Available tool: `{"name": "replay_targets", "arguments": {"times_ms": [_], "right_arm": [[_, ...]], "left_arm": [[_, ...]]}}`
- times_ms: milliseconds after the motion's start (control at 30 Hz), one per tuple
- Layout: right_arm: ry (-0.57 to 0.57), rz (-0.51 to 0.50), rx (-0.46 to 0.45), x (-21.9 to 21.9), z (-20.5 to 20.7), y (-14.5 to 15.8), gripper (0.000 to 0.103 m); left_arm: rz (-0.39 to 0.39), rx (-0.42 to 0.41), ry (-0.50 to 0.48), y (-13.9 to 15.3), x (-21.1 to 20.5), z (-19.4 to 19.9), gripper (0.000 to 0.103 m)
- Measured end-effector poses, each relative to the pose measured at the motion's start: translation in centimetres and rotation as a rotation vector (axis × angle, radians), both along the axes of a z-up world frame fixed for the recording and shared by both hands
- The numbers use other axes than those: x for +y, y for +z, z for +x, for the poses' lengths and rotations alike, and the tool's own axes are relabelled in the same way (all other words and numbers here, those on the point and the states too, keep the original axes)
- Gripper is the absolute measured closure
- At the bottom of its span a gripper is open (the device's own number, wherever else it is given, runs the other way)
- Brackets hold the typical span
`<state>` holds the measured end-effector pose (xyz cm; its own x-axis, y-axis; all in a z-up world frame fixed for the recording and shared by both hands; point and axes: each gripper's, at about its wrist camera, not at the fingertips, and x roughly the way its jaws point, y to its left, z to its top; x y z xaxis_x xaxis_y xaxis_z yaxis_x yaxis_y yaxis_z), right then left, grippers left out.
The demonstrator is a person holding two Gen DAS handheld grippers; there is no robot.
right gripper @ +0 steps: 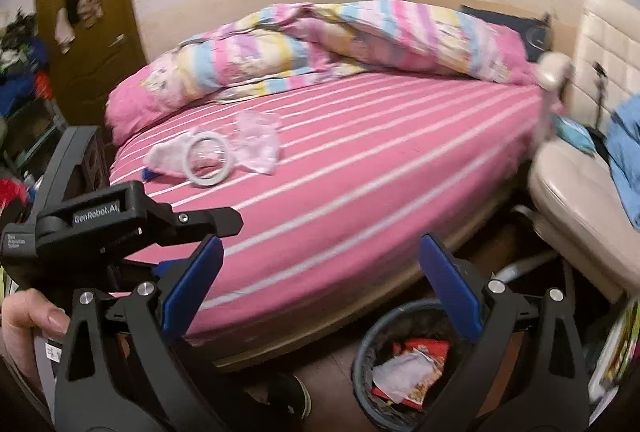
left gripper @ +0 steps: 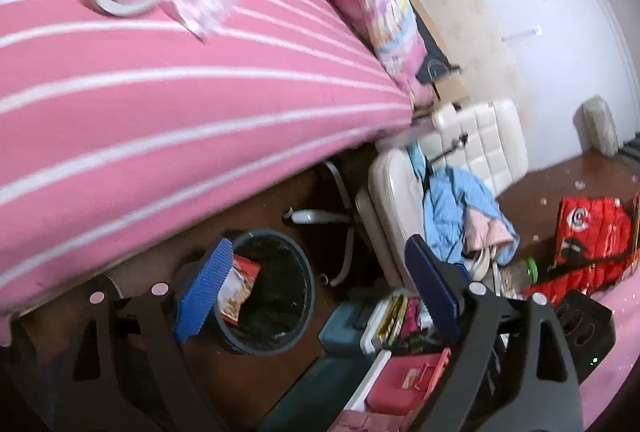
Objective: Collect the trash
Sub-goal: 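Move both tools back toward the bed, then reach both tools toward the white mesh cloth and tape roll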
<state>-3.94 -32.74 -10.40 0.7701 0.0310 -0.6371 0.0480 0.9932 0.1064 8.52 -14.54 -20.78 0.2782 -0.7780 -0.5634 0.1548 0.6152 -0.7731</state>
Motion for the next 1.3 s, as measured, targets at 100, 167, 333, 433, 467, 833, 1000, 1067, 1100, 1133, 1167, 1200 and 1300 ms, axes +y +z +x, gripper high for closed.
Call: {"name": "replay_targets", "arguments": {"times_ms": [100, 167, 333, 433, 467, 833, 1000, 1067, 1100, 1133, 1167, 1200, 1300], "right_arm": [[0.052, -0.013, -0.005, 2.7, 1.6, 0.3, 0.006], [0.078, -0.018, -0.004, 4.3, 2.5, 0.3, 0.006], [0.142, -0.035, 0.004, 8.6, 5.5, 0.2, 0.006], [0.176, -0.04, 0.013, 10.3, 6.9, -0.2, 0.006], [0.188, -0.038, 0.018, 10.8, 7.5, -0.4, 0.006], [0.258, -0.045, 0.047, 15.8, 14.1, -3.2, 0.006], [0.295, -0.052, 0.062, 17.1, 16.6, -4.5, 0.01], [0.311, -0.053, 0.066, 17.8, 17.8, -5.1, 0.013], [0.315, -0.052, 0.069, 18.0, 18.2, -5.3, 0.014], [0.321, -0.052, 0.073, 18.2, 18.8, -5.7, 0.016], [0.33, -0.052, 0.079, 18.6, 19.5, -6.1, 0.017], [0.336, -0.052, 0.082, 18.9, 19.9, -6.3, 0.02], [0.353, -0.059, 0.097, 19.7, 21.6, -7.3, 0.025]], "left_arm": [[0.018, -0.018, 0.046, 0.5, 2.6, 0.5, 0.017], [0.036, -0.035, 0.075, 0.8, 4.7, 0.9, 0.017], [0.068, -0.061, 0.158, 0.8, 9.8, 2.3, 0.016], [0.083, -0.064, 0.204, 0.5, 12.2, 3.4, 0.016], [0.08, -0.062, 0.212, 0.4, 12.8, 3.9, 0.016], [0.071, -0.061, 0.26, -1.4, 17.8, 8.4, 0.016], [0.066, -0.053, 0.271, -2.7, 19.6, 10.9, 0.016], [0.066, -0.045, 0.269, -3.2, 20.1, 11.9, 0.016], [0.067, -0.041, 0.267, -3.4, 20.1, 12.3, 0.016], [0.067, -0.038, 0.269, -3.6, 20.4, 12.8, 0.016], [0.065, -0.037, 0.272, -3.7, 20.5, 12.9, 0.016], [0.055, -0.036, 0.273, -3.9, 20.8, 13.5, 0.016], [0.059, -0.049, 0.276, -3.9, 21.0, 14.7, 0.016]]}}
